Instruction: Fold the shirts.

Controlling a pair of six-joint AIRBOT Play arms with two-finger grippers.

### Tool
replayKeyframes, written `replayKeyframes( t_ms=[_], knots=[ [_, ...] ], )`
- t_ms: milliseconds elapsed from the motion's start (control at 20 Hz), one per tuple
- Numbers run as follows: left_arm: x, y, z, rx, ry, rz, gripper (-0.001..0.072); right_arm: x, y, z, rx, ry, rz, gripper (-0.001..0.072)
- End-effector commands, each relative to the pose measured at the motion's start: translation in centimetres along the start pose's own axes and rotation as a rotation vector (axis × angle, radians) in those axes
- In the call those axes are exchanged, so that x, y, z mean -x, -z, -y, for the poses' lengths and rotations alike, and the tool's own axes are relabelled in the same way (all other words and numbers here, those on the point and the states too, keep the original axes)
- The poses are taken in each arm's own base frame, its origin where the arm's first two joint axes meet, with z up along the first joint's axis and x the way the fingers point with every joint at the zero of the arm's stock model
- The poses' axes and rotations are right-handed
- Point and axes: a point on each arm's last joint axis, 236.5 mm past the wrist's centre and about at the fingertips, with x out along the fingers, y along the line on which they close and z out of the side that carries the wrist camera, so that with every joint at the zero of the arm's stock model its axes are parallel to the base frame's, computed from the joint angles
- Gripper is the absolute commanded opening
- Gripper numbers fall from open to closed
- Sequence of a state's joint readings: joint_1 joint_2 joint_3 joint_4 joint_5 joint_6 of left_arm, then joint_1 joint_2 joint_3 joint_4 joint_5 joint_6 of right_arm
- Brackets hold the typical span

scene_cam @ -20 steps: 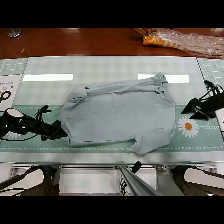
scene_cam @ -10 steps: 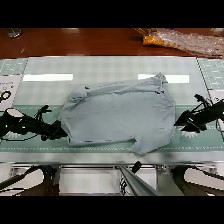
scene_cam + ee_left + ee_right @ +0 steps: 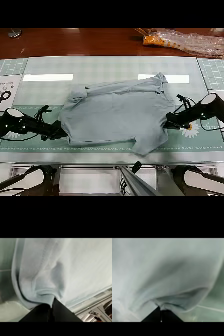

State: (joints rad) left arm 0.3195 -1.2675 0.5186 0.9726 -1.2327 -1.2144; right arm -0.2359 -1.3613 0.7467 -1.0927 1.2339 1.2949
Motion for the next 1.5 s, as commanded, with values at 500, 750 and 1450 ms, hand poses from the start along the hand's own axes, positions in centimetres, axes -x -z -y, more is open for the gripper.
replayKeyframes(
  t_ms=[500, 750, 1450],
  knots=[
    [41.9, 1.2, 30.8, -0.800, 0.132, 1.312, 0.0019, 46.2, -2.7, -25.7, 0.603, -0.123, 1.440, 0.0027],
    [53.8, 18.8, 39.1, -1.084, 0.159, 1.815, 0.0019, 58.0, 8.3, -30.2, 0.735, -0.083, 1.810, 0.0027],
    [42.6, 19.3, 27.6, -0.777, -0.253, 1.298, 0.0019, 51.1, 15.2, -20.1, 0.477, 0.333, 1.436, 0.0026]
  ],
)
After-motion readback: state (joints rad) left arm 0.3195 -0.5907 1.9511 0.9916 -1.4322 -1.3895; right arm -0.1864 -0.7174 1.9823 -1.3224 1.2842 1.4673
